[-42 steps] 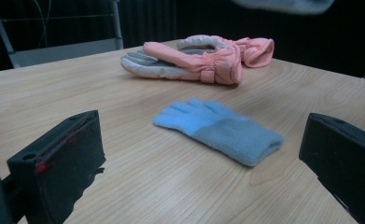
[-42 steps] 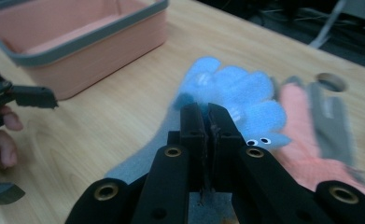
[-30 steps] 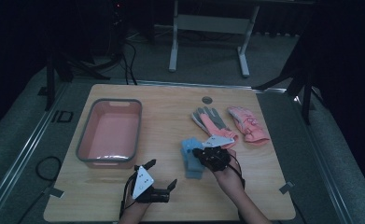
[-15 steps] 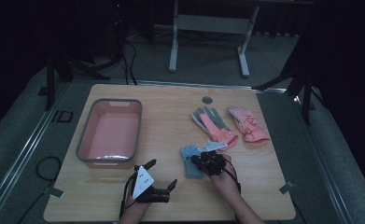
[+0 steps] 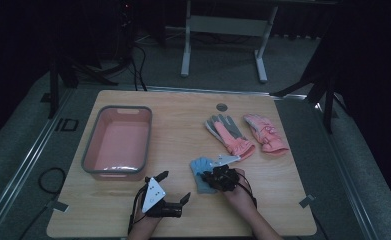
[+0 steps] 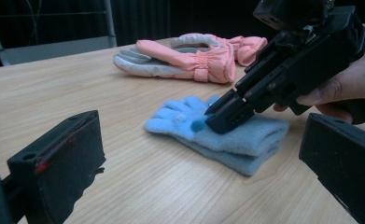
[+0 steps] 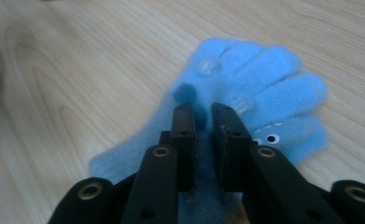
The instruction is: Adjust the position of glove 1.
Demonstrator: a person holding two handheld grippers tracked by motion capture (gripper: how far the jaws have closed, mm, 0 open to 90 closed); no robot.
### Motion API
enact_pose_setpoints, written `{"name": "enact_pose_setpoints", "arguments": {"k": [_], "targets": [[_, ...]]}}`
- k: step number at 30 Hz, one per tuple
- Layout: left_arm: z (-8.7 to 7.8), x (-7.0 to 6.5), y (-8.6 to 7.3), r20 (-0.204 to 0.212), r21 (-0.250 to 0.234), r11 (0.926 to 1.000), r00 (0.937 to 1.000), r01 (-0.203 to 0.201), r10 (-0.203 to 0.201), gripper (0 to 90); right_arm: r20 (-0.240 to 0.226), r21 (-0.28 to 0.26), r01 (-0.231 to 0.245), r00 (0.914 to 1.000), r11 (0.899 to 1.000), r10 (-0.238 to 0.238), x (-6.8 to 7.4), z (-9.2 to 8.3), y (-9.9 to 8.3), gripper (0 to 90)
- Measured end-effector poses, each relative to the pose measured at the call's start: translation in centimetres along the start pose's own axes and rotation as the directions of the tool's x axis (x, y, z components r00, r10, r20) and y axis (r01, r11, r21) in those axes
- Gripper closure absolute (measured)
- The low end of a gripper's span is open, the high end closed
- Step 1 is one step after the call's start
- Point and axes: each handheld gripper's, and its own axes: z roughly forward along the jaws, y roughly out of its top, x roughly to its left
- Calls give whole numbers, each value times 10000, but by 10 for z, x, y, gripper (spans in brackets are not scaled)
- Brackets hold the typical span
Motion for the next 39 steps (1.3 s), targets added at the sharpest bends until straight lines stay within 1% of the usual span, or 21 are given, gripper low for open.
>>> {"name": "enact_pose_setpoints", "arguments": {"k": [2,4,5,10,11,12,14,15,16,18,20,23,25,29,31,33,34,36,37,38,39], "targets": [[1,-1,0,-40,58,9999,9999,-110,110,1,-215,-46,212,9995,9998,-213,1,-1,-2,750],[1,-2,0,-50,68,9997,9997,-218,218,1,-224,-97,272,9994,9996,-274,1,-2,-2,714],[1,-3,1,-5,141,9996,9997,-237,238,1,-316,-198,430,9985,9989,-436,1,-5,-1,611],[5,-5,3,645,852,9963,9979,-105,50,1,-356,-725,581,9975,9957,-608,-2,-22,2,384],[6,-7,4,794,976,9952,9968,-104,26,1,-601,-863,560,9963,9947,-613,-5,-26,2,327],[6,-9,6,905,1057,9943,9959,-149,53,1,-805,-1038,446,9953,9936,-531,-8,-30,2,286],[9,-14,10,922,1360,9891,9948,-564,441,1,-1126,-1310,176,9931,9912,-325,-16,-36,3,195],[11,-17,11,1008,1405,9873,9931,-736,597,1,-1117,-1375,150,9933,9904,-305,-19,-37,4,172],[12,-18,12,1321,1439,9857,9888,-880,689,1,-1111,-1311,130,9934,9913,-277,-23,-39,4,182],[17,-22,14,1690,1640,9791,9813,-1203,923,1,-1387,-1592,-139,9903,9871,-84,-32,-42,6,188],[21,-26,17,2101,1666,9726,9696,-1621,1256,74,-1716,-1674,-485,9850,9847,193,-38,-44,8,180],[31,-27,20,2275,1952,9629,9636,-1866,1406,94,-1865,-1625,-497,9823,9855,188,-41,-43,12,172],[38,-26,22,2395,2054,9596,9606,-1923,1412,94,-1914,-1751,-679,9809,9822,337,-42,-41,13,173],[51,-27,25,2651,2216,9435,9464,-2463,1847,138,-2326,-1397,-1387,9670,9804,1037,-48,-32,17,151],[58,-28,26,2974,2293,9323,9321,-2797,2065,146,-2488,-1222,-1798,9576,9761,1452,-50,-27,19,152],[64,-30,26,3286,2338,9189,9153,-3176,2328,186,-2478,-1171,-1948,9553,9738,1612,-51,-22,20,143],[66,-31,26,3396,2371,9113,9075,-3368,2471,209,-2462,-1100,-1954,9553,9745,1638,-52,-19,21,130],[71,-32,25,3567,2571,8893,8924,-3783,2765,234,-2168,-1023,-1973,9610,9750,1717,-53,-15,22,131],[74,-32,24,3544,2690,8802,8900,-3909,2869,249,-1998,-964,-1972,9640,9756,1752,-53,-12,23,129],[76,-31,24,3567,2870,8660,8847,-4094,3000,251,-1796,-887,-1939,9679,9770,1758,-52,-9,23,137],[78,-31,23,3627,2900,8618,8811,-4162,3035,253,-1673,-728,-1965,9689,9778,1822,-52,-6,23,141]]}}
